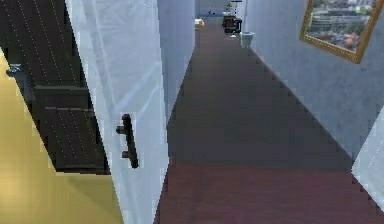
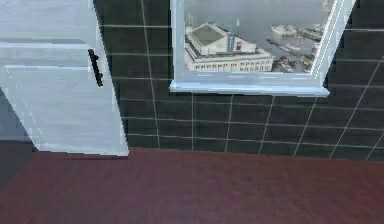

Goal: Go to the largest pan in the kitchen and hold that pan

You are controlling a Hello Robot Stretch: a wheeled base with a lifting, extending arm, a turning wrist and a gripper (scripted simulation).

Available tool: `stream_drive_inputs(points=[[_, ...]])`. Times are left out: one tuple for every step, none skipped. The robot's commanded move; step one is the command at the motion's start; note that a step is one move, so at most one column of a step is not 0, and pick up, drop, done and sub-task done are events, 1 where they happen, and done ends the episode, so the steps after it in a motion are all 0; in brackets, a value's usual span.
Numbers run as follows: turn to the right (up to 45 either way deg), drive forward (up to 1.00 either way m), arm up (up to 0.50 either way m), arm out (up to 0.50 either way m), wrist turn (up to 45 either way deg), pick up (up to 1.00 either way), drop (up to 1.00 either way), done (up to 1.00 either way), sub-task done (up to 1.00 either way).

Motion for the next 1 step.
stream_drive_inputs(points=[[-45.0,0.0,0.0,0.0,0.0,0.0,0.0,0.0,0.0]])
